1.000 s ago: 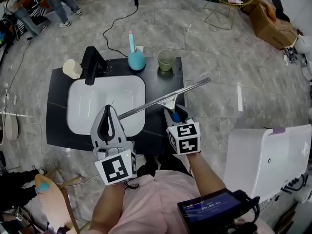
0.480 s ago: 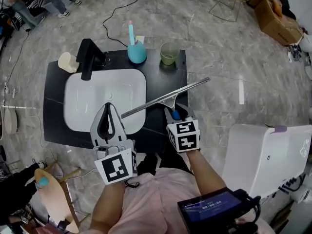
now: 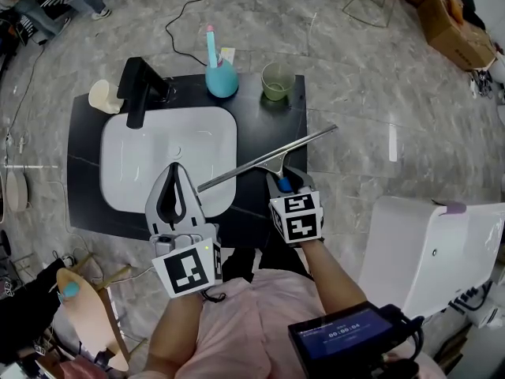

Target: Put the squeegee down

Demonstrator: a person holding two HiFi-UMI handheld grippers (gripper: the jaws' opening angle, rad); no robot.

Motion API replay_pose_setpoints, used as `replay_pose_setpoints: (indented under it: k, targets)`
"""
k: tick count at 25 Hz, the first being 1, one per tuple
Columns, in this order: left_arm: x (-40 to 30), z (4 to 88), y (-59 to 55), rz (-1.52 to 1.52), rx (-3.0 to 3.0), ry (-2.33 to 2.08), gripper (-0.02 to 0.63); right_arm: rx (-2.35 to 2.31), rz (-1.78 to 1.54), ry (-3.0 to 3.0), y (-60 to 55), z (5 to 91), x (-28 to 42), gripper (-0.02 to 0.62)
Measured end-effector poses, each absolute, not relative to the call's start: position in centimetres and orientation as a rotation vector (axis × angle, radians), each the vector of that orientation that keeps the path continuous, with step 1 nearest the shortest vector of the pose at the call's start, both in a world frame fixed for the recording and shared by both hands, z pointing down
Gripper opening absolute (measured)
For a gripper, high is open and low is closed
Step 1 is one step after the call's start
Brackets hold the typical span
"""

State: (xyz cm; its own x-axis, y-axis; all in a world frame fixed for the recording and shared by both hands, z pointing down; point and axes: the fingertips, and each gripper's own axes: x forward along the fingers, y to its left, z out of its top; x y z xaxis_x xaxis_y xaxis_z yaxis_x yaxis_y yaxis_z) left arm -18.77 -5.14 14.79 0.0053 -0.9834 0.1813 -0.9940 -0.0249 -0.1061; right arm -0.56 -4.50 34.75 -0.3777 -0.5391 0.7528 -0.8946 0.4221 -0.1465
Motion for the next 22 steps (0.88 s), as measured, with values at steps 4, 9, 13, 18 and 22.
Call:
replay_pose_setpoints:
  k: [4,9,13,18,22]
  targets:
    - [-19.0,15.0,-5.5,0.321,2.183,-2.157,0.009,1.196,0.742,-2.045,-4.6,35.2,-0.6,0.124]
    - [-18.8,15.2,-5.8,0.323,2.187,-2.148,0.009,1.185,0.750,-2.036,-4.6,35.5,-0.6,0.127]
    - [-18.9,15.2,-6.0,0.322,2.192,-2.141,0.009,1.172,0.763,-2.020,-4.5,36.0,-0.6,0.137]
    - [-18.7,14.6,-5.8,0.300,2.212,-2.140,0.009,1.175,0.770,-2.031,-4.5,35.2,-0.7,0.175]
    - [-18.8,13.6,-5.5,0.267,2.226,-2.141,0.009,1.211,0.738,-2.054,-4.5,33.6,-0.6,0.175]
